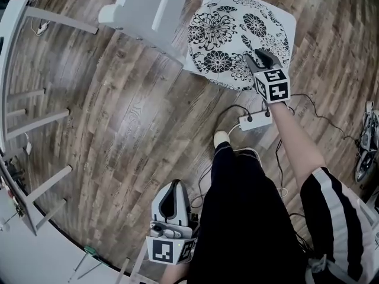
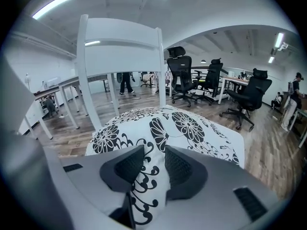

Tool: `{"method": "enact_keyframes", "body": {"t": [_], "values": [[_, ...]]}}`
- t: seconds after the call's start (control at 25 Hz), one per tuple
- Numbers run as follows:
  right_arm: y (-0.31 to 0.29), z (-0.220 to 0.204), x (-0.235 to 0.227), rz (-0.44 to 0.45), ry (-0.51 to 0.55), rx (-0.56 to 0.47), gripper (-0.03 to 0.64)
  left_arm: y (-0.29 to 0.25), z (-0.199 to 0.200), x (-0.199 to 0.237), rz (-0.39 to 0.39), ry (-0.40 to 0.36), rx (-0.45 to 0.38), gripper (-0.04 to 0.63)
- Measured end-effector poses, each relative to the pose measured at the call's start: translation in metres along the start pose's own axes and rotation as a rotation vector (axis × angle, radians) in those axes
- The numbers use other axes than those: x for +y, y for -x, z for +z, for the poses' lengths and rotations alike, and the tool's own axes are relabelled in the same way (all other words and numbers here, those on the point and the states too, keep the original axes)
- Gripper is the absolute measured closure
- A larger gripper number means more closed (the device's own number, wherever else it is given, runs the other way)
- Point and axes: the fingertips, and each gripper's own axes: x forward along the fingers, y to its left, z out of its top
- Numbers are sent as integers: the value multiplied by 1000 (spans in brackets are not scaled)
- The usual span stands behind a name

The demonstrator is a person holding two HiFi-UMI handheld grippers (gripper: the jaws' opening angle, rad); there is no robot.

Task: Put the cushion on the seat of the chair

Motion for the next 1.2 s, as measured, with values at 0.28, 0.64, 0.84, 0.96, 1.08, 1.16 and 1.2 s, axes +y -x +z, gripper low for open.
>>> {"method": "enact_keyframes", "body": {"t": [0.28,0.64,0.84,0.96,1.08,1.16,1.2], "values": [[3,-8,7,17,-30,10,472,-3,0,7,15,-10,18,590],[22,9,10,24,-25,-47,472,-10,15,-6,-31,-25,-25,590],[48,37,16,24,-21,-134,472,-16,29,-17,-66,-36,-72,589],[68,53,21,33,-25,-184,474,-18,33,-25,-82,-39,-87,591],[91,70,26,41,-23,-232,477,-20,34,-31,-87,-43,-87,591],[109,81,31,47,-30,-265,490,-21,37,-36,-94,-48,-91,590],[118,87,33,50,-34,-282,501,-21,40,-39,-100,-52,-98,589]]}}
